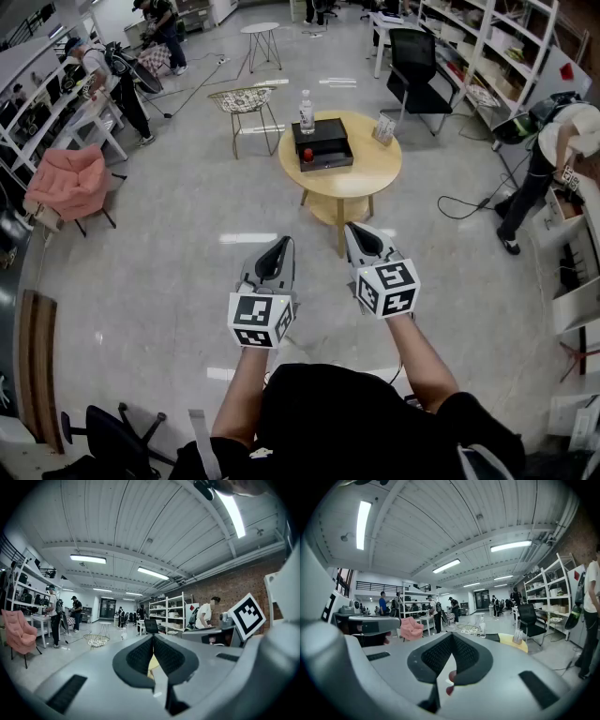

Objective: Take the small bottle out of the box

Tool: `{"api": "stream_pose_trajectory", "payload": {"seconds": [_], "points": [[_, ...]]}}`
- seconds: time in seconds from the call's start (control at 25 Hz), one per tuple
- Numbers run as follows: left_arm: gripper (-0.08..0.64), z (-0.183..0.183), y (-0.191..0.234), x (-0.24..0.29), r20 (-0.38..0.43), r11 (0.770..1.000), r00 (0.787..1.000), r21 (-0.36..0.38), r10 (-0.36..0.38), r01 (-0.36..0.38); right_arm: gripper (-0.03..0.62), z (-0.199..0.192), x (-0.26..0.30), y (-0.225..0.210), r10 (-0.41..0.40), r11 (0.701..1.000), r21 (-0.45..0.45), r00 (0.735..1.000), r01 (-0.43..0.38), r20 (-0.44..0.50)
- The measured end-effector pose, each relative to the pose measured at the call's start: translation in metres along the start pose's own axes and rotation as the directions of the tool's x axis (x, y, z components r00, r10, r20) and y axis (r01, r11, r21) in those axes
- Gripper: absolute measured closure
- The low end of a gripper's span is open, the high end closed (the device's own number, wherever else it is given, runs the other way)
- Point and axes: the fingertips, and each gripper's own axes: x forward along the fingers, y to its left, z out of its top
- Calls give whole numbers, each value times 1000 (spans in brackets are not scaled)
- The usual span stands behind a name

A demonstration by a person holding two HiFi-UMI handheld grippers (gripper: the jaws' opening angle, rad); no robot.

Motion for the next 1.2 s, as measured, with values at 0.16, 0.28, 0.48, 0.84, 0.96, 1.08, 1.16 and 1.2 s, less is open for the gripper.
{"api": "stream_pose_trajectory", "payload": {"seconds": [0.16, 0.28, 0.48, 0.84, 0.96, 1.08, 1.16, 1.2], "points": [[549, -5, -8, -7, -1, 1000, 1000, -2, 1, -1, 591, -9, -9, 4, 10, 1000, 6, 1000, -10, -13], [549, -6, -10, -8, -5, 1000, 1000, -5, 7, -7, 591, -10, -12, 5, 16, 1000, 4, 1000, -16, -16], [549, -9, -9, -2, -9, 1000, 1000, -12, 8, -8, 591, -12, -10, 1, 12, 1000, -3, 1000, -12, -18], [549, -11, 6, 35, -21, 1000, 1000, -26, -6, 6, 591, -10, 20, -21, 4, 1000, 7, 1000, -4, -26], [549, -10, 15, 51, -22, 1000, 1000, -30, -9, 8, 591, -8, 37, -30, 2, 1000, 12, 1000, -2, -28], [549, -8, 25, 70, -22, 999, 1000, -31, -10, 10, 591, -5, 54, -40, 0, 1000, 19, 1000, 1, -26], [549, -7, 33, 84, -25, 999, 1000, -31, -11, 10, 591, -3, 68, -48, -3, 1000, 21, 1000, 3, -25], [549, -6, 38, 91, -27, 999, 1000, -31, -12, 11, 591, -2, 76, -51, -4, 1000, 22, 1000, 5, -26]]}}
